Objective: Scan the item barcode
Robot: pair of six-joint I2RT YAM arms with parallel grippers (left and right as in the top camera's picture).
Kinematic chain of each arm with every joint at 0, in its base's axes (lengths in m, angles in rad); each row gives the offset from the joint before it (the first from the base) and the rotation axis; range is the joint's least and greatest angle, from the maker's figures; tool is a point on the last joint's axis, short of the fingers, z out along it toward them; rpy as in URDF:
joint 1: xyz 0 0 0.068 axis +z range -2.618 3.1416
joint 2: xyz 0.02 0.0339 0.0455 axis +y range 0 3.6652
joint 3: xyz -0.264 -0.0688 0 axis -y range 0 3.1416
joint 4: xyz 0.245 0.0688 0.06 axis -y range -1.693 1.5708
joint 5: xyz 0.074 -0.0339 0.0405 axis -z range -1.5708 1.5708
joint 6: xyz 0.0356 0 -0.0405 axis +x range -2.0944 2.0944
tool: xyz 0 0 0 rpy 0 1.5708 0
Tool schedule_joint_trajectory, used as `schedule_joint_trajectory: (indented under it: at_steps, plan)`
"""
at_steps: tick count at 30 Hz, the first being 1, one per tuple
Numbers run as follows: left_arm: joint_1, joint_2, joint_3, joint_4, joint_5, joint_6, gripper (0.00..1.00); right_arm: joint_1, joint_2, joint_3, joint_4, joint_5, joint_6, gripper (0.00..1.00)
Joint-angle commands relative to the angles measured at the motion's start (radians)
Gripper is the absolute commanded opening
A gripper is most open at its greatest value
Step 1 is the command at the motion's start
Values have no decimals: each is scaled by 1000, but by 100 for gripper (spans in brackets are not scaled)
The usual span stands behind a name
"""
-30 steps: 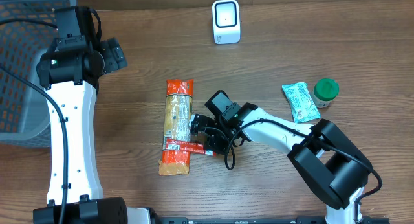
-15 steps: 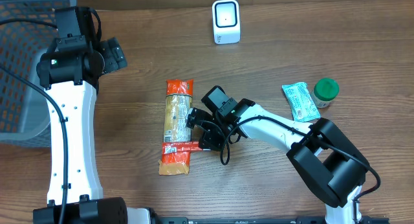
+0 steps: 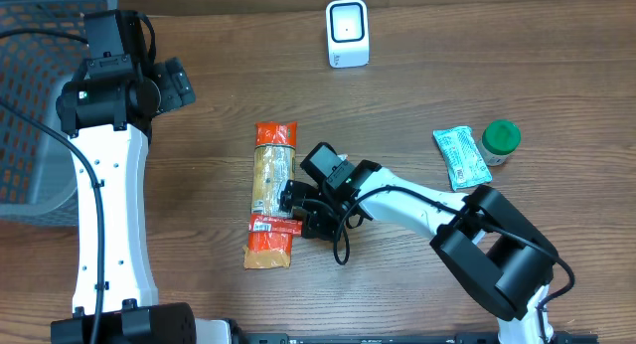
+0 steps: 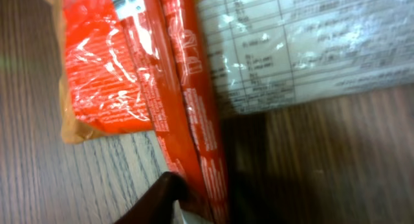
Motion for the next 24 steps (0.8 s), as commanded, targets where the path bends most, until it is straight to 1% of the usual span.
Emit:
schedule_joint_trajectory:
  at_steps: [1, 2, 8, 12, 24]
  plan:
    - [-1, -14, 18, 1, -13, 8, 100, 12, 28, -4, -14, -3, -6, 9]
    - [-1, -14, 18, 1, -13, 8, 100, 11, 28, -4, -18, -4, -5, 4]
    - [-1, -14, 18, 0, -13, 8, 100, 9, 18, 6, -35, -3, -5, 4]
    - [-1, -14, 18, 0, -13, 8, 100, 2, -30, 41, -99, 4, -5, 4]
    - [-1, -14, 18, 1, -13, 8, 100, 0, -323, 55, -209, 11, -2, 4]
